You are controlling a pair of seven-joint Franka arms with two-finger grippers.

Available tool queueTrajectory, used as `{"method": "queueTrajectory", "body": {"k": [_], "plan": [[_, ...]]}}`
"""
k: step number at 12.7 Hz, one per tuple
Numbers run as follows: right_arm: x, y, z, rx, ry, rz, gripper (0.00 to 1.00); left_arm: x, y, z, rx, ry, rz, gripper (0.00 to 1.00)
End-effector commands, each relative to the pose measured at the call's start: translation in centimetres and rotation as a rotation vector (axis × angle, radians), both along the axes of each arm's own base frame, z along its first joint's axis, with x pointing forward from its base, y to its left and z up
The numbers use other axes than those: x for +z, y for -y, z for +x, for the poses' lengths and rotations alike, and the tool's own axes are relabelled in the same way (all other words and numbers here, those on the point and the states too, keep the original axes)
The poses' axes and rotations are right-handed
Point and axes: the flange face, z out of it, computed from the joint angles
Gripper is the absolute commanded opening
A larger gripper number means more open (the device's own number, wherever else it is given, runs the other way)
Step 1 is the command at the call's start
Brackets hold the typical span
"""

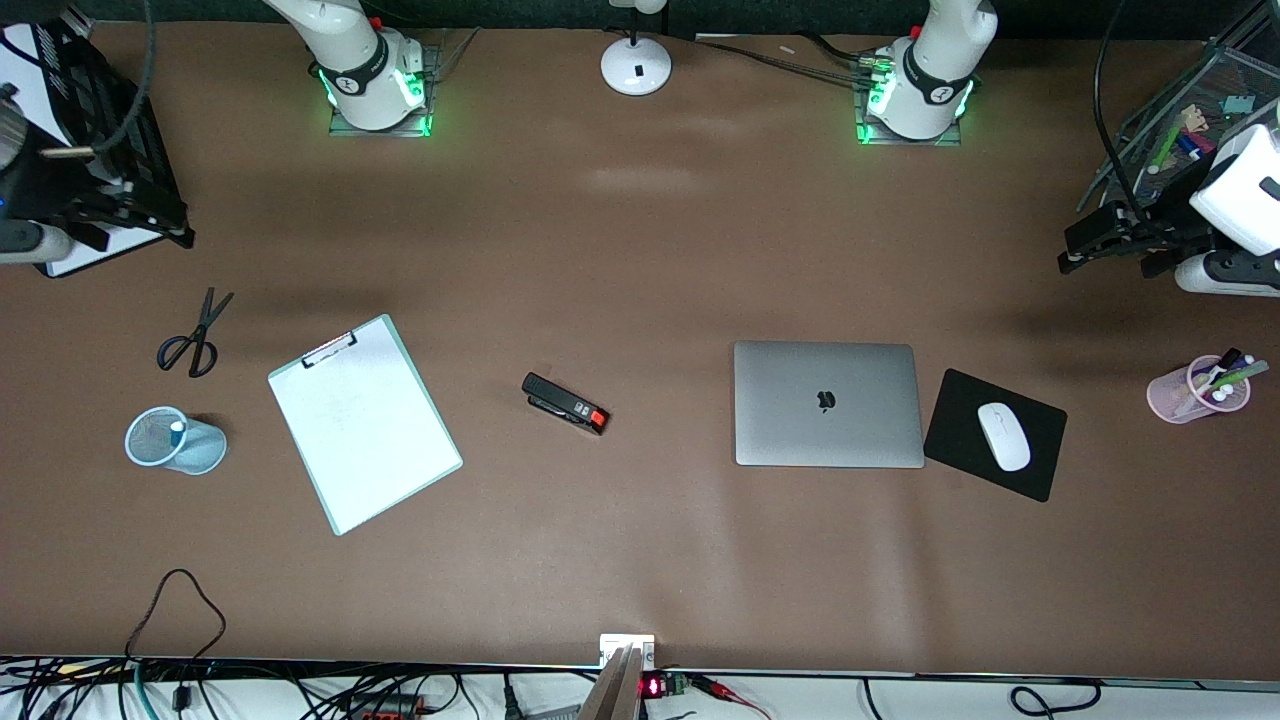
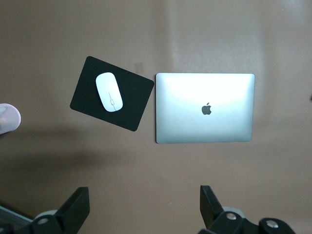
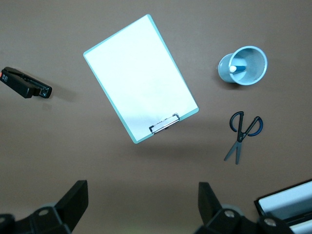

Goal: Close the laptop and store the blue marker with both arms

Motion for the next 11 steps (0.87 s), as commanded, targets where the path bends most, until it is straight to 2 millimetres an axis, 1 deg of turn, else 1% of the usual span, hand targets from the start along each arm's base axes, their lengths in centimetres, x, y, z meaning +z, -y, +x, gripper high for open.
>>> {"method": "queueTrajectory", "body": {"k": [1,4,6,7,9,11], "plan": [[-0.7,0.0,0.4,-0.021,-0.013,0.011,1.0,0.3,-0.1,0.1,-0.021,0.006,-0.01,1.0],[0.0,-0.2,0.1,-0.021,-0.001,0.011,1.0,0.3,-0.1,0.1,-0.021,0.006,-0.01,1.0],[0.6,0.8,-0.2,-0.037,0.0,0.01,1.0,0.2,-0.1,0.0,-0.021,0.0,-0.01,1.0],[1.6,0.9,-0.4,-0.035,0.02,0.005,1.0,0.3,-0.1,0.0,-0.021,0.003,-0.01,1.0],[2.9,1.5,-0.7,-0.042,0.022,0.002,1.0,0.4,-0.2,0.0,-0.02,0.005,-0.01,1.0],[3.0,1.6,-0.7,-0.046,0.021,0.0,1.0,0.4,-0.1,0.0,-0.021,0.005,-0.01,1.0]]}}
